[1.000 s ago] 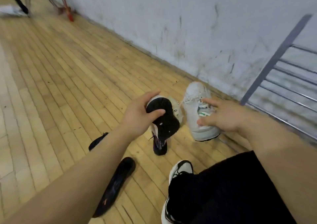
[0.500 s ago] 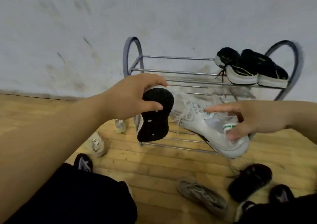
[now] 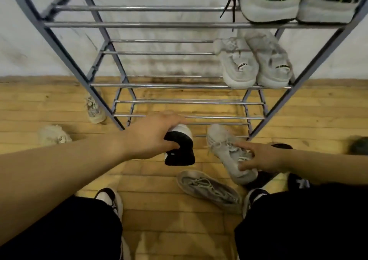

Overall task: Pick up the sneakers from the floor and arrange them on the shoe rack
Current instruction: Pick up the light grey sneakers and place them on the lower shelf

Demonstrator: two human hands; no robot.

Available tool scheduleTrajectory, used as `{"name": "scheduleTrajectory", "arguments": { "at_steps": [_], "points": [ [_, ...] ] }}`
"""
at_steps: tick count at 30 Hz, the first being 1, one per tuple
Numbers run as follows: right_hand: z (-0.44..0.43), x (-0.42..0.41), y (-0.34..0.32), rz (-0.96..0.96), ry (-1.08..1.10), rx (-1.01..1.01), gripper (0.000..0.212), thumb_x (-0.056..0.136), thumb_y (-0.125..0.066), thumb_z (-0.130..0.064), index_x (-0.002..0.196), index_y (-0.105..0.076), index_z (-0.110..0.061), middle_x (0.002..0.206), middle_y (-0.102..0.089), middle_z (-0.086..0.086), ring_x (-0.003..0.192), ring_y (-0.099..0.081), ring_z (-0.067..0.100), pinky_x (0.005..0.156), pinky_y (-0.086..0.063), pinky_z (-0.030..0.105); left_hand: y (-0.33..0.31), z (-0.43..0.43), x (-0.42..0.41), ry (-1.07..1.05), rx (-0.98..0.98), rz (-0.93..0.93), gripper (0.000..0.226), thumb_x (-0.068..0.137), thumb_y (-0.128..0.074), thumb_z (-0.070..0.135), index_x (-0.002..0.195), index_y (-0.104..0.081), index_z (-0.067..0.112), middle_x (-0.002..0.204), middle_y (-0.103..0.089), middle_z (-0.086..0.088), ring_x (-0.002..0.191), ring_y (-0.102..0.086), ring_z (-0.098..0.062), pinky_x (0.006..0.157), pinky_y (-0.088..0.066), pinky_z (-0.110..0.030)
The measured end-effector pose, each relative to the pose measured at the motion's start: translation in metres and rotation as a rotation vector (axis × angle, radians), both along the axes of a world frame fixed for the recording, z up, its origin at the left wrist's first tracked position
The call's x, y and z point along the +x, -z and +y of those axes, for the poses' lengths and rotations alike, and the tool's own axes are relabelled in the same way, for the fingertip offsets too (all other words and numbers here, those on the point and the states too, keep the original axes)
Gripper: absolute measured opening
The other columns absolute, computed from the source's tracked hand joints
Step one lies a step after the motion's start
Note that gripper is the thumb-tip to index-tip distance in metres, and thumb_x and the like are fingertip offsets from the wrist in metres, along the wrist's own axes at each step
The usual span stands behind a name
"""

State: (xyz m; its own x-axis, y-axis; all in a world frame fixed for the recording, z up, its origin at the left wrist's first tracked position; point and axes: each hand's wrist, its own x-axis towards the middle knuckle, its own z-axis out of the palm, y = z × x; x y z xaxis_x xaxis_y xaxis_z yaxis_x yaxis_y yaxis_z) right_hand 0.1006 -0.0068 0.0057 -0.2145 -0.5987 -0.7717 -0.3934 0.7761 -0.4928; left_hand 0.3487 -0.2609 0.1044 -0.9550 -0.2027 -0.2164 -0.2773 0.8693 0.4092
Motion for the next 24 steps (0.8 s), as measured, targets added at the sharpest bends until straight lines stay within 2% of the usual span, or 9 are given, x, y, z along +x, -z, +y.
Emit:
{"name": "scheduleTrajectory", "arguments": {
  "at_steps": [4,7,10,13,16,18,20,22,24],
  "points": [
    [-0.036,-0.002,0.074,0.127,0.198,-0.233,0.095,0.085,-0.08,-0.046,0.161,-0.024,-0.037,0.153,-0.045,-0.004,0.128,-0.05,0.016,0.098,-0.043,0.031,0.047,-0.002,-0.012,-0.113,0.024,0.002,0.058,0.093,-0.071,0.037,0.146,-0.048,0.036,0.142,-0.053,0.012,0.126,-0.053,-0.017,0.096,-0.042,-0.029],
    [-0.073,-0.014,0.116,0.149,0.318,-0.326,0.093,0.081,-0.078,-0.057,0.158,-0.027,-0.042,0.145,-0.047,-0.011,0.129,-0.05,0.016,0.102,-0.048,0.042,0.073,0.001,-0.019,-0.203,0.014,0.059,0.058,0.092,-0.074,0.034,0.145,-0.05,0.035,0.14,-0.054,0.016,0.124,-0.049,-0.007,0.092,-0.028,-0.014],
    [-0.101,-0.025,0.137,0.177,0.376,-0.338,0.084,0.084,-0.076,-0.054,0.154,-0.036,-0.033,0.143,-0.05,-0.011,0.133,-0.049,0.019,0.103,-0.047,0.043,0.09,-0.001,-0.017,-0.317,0.098,0.093,0.057,0.089,-0.078,0.029,0.14,-0.055,0.033,0.13,-0.055,0.016,0.111,-0.043,0.003,0.089,-0.036,-0.007],
    [-0.099,-0.021,0.135,0.339,0.278,-0.282,0.083,0.088,-0.068,-0.057,0.157,-0.03,-0.032,0.156,-0.041,0.0,0.139,-0.043,0.024,0.106,-0.043,0.042,0.1,-0.005,-0.014,-0.396,0.165,0.106,0.056,0.087,-0.08,0.028,0.138,-0.057,0.032,0.12,-0.052,0.02,0.109,-0.047,-0.001,0.099,-0.051,-0.031],
    [-0.076,0.002,0.115,0.478,0.339,-0.341,0.072,0.086,-0.062,-0.064,0.149,-0.042,-0.036,0.141,-0.054,-0.005,0.127,-0.053,0.019,0.103,-0.048,0.046,0.101,-0.001,-0.015,-0.452,0.238,0.13,0.057,0.085,-0.081,0.03,0.136,-0.057,0.037,0.12,-0.052,0.022,0.111,-0.053,-0.003,0.099,-0.054,-0.037],
    [-0.068,0.019,0.093,0.243,0.456,-0.256,0.061,0.091,-0.059,-0.065,0.145,-0.048,-0.04,0.12,-0.067,-0.005,0.105,-0.065,0.016,0.093,-0.055,0.043,0.098,0.007,-0.017,-0.43,0.275,0.164,0.057,0.084,-0.081,0.033,0.135,-0.056,0.039,0.123,-0.055,0.021,0.113,-0.055,-0.003,0.096,-0.056,-0.037],
    [-0.065,0.036,0.07,-0.289,0.683,-0.069,0.056,0.094,-0.052,-0.069,0.142,-0.049,-0.04,0.11,-0.072,0.008,0.088,-0.07,0.022,0.083,-0.059,0.04,0.092,0.021,-0.021,-0.362,0.29,0.205,0.058,0.083,-0.081,0.033,0.136,-0.056,0.037,0.126,-0.056,0.021,0.116,-0.055,-0.004,0.093,-0.056,-0.034],
    [-0.059,0.044,0.057,-0.663,0.79,-0.019,0.056,0.095,-0.048,-0.069,0.135,-0.055,-0.032,0.112,-0.072,0.017,0.088,-0.071,0.028,0.079,-0.059,0.04,0.086,0.038,-0.024,-0.301,0.318,0.217,0.059,0.083,-0.082,0.033,0.137,-0.057,0.034,0.128,-0.056,0.021,0.118,-0.054,-0.002,0.092,-0.056,-0.03],
    [-0.053,0.046,0.053,-0.809,0.816,-0.055,0.057,0.098,-0.043,-0.065,0.132,-0.061,-0.023,0.116,-0.072,0.018,0.097,-0.07,0.03,0.081,-0.058,0.039,0.079,0.055,-0.028,-0.259,0.35,0.189,0.06,0.082,-0.083,0.033,0.137,-0.059,0.033,0.129,-0.058,0.02,0.117,-0.053,0.0,0.093,-0.054,-0.025]
  ]
}}
